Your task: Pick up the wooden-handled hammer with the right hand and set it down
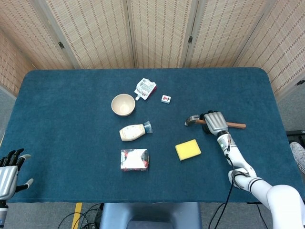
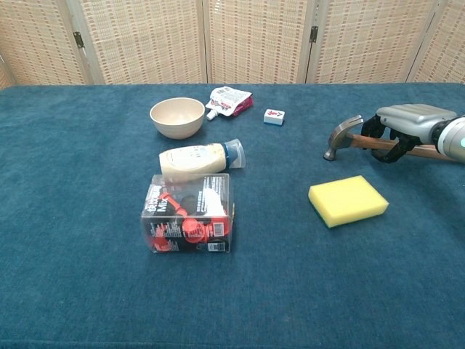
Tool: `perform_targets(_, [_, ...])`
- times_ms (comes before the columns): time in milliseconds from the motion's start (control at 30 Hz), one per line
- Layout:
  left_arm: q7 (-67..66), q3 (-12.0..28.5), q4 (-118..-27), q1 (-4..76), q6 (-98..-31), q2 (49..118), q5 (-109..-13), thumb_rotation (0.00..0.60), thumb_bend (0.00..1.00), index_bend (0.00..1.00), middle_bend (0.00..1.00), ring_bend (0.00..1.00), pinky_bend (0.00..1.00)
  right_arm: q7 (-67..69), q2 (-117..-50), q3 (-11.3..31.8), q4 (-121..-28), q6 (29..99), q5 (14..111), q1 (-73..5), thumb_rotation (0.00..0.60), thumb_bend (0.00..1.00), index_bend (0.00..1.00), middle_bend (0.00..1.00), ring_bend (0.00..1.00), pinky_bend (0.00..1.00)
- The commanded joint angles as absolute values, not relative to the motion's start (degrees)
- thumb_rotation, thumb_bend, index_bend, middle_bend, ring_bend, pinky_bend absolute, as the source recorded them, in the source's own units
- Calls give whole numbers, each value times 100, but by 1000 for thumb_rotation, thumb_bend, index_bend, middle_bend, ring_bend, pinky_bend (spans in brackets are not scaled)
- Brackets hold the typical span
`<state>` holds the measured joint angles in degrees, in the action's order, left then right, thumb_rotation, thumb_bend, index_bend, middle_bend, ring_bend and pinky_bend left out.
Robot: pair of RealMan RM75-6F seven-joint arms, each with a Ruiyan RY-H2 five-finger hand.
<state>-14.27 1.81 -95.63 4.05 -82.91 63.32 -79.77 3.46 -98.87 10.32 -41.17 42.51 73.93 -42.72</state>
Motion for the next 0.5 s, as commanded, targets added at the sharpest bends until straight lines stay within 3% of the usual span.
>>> perform_targets(33, [-1416, 177, -9546, 406, -8280, 6341, -7971, 600, 201, 287, 143, 116, 216, 324, -9890, 1038, -4121, 4240, 7376, -4279, 600, 450, 463, 475, 271, 336])
perform_targets(500, [-1363, 178, -9463, 415, -8242, 6375, -7950, 600, 201, 286, 143, 116, 217, 212, -9901, 1048, -4187, 4306, 7324, -4258, 600, 568, 528, 536, 317, 336])
